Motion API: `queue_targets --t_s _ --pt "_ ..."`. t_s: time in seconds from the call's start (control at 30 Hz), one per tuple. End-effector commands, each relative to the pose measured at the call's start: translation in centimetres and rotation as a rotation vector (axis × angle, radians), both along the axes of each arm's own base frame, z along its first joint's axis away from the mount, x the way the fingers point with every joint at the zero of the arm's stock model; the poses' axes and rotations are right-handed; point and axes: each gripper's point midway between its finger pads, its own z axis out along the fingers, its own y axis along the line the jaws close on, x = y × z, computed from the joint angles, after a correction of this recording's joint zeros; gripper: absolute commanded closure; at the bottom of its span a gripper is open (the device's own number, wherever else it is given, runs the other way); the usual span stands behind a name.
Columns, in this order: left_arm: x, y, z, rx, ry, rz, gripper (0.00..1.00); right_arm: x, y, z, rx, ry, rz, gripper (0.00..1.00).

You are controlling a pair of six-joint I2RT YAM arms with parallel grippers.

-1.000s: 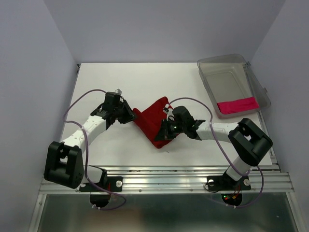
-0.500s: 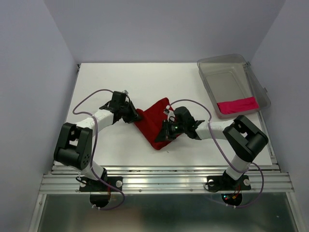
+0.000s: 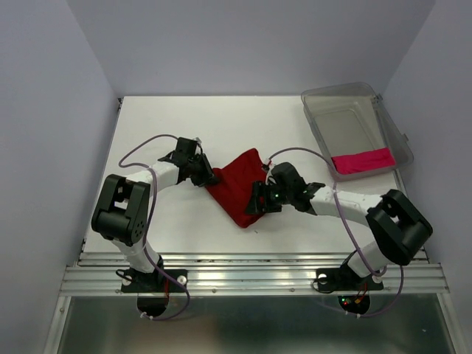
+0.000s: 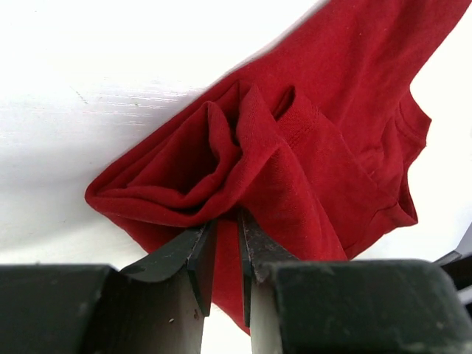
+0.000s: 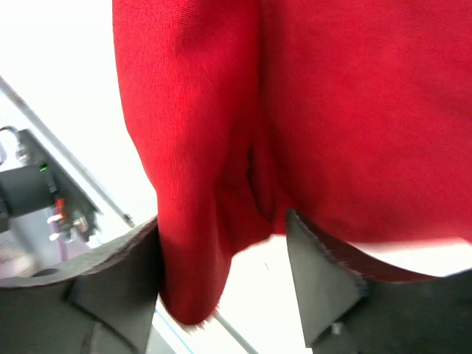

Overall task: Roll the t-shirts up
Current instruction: Roll the T-shirt to the center of the board.

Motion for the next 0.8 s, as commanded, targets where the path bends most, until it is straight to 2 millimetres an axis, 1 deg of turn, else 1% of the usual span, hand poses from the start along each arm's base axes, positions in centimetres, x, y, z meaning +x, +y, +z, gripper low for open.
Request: queue_targets --t_s 0.0,0.03,0.07,0.1,0.13,0.2,0.23,0.3,0.33,0.37,0.43,0.47,0.5,0.57,0.6,0.67,0.7,0.77 --pt "1.4 -1.0 2.0 -0.017 -0.077 -0.048 0.72 0.9 -3.4 2.0 -0.133 -0.115 -0.068 0.29" --pt "1.5 -1.1 2.1 -0.017 -0.082 -0.054 0.72 0.6 -4.2 2.0 -0.184 -0.122 -0.078 0.29" --pt "1.5 -1.1 2.1 -0.019 -0.084 -0.057 0.71 0.7 -3.7 3.1 -0.163 -0.153 -0.067 0.29" --pt "1.5 -1.3 2.3 -0.022 -0.085 -0.063 0.72 0.6 -4.4 3.2 -0.211 -0.167 -0.075 0.29" --pt "1.5 -1.4 2.3 -0.024 -0.086 -0.069 0.71 0.8 -4.1 4.6 -0.203 -0.199 -0.076 0.31" --pt "1.5 -1.5 2.3 -0.023 -0.086 -0.074 0.72 0.4 -3.9 5.3 -0.239 -0.23 -0.071 0.33" --pt "1.5 -1.6 2.3 -0.022 -0.085 -0.076 0.72 0.7 -3.3 6.4 -0.229 -0.253 -0.069 0.39" --pt "1.5 -1.8 2.3 -0.023 -0.084 -0.083 0.72 0.7 -2.6 7.0 -0.248 -0.29 -0.078 0.47" --pt "1.5 -1.9 2.2 -0.022 -0.081 -0.085 0.72 0.8 -2.2 7.6 -0.24 -0.302 -0.08 0.55" --pt "1.4 -2.0 2.1 -0.02 -0.079 -0.089 0.72 1.3 -1.6 8.2 -0.223 -0.313 -0.084 0.59" --pt "1.4 -2.3 2.1 -0.02 -0.075 -0.095 0.72 1.1 -0.3 8.9 -0.198 -0.322 -0.063 0.69" --pt "1.4 -2.4 2.1 -0.02 -0.077 -0.098 0.72 1.2 0.5 8.8 -0.179 -0.318 -0.046 0.72" --pt "1.5 -2.5 2.1 -0.019 -0.076 -0.101 0.72 1.3 1.1 9.1 -0.163 -0.318 -0.036 0.77" --pt "1.5 -2.6 2.0 -0.019 -0.072 -0.105 0.72 1.1 2.1 8.9 -0.139 -0.299 -0.001 0.81" --pt "1.5 -2.6 1.8 -0.018 -0.068 -0.107 0.72 1.1 2.7 8.1 -0.138 -0.279 0.014 0.82" --pt "1.7 -2.7 1.8 -0.016 -0.069 -0.107 0.72 1.3 3.0 7.1 -0.148 -0.264 0.016 0.86" --pt "1.9 -2.8 1.8 -0.015 -0.069 -0.108 0.72 1.2 2.8 5.7 -0.17 -0.237 0.01 0.86" --pt "2.0 -2.8 1.7 -0.009 -0.067 -0.113 0.72 1.3 2.5 4.8 -0.182 -0.229 -0.013 0.88"
